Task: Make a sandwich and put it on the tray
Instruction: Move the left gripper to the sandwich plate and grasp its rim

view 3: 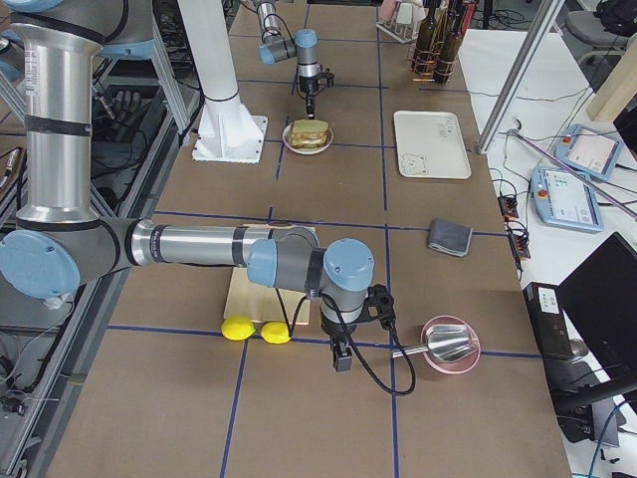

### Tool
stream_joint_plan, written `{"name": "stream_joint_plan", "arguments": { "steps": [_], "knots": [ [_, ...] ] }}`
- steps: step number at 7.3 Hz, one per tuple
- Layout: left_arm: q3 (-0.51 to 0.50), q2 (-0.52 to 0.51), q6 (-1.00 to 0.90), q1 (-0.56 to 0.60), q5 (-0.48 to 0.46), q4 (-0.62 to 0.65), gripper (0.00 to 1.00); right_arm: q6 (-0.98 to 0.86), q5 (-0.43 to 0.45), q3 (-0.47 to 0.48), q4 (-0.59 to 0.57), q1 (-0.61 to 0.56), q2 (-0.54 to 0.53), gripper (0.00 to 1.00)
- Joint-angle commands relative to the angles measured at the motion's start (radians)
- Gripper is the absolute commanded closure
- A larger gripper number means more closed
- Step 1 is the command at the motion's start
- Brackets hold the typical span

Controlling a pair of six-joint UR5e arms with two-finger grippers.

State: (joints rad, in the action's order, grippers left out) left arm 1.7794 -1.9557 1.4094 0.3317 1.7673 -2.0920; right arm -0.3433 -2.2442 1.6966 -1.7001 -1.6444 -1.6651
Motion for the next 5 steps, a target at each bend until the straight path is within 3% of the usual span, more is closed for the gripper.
{"name": "stream_joint_plan", "arguments": {
  "steps": [1,3,4,5],
  "knots": [
    [0.005,0.0,-0.001,0.0,0.004,0.0,1.0,0.001,0.0,-0.003,-0.001,0.0,0.001,0.0],
    [0.038,0.0,-0.007,0.004,0.011,0.0,1.0,0.0,0.0,-0.006,-0.001,0.0,0.001,0.0],
    [0.041,-0.003,-0.01,0.062,0.068,-0.002,1.0,0.0,0.0,-0.006,-0.001,0.0,0.001,0.0],
    [0.037,-0.005,-0.015,0.149,0.193,0.001,1.0,0.001,0.0,-0.008,-0.001,0.0,0.002,0.0]
  ]
}}
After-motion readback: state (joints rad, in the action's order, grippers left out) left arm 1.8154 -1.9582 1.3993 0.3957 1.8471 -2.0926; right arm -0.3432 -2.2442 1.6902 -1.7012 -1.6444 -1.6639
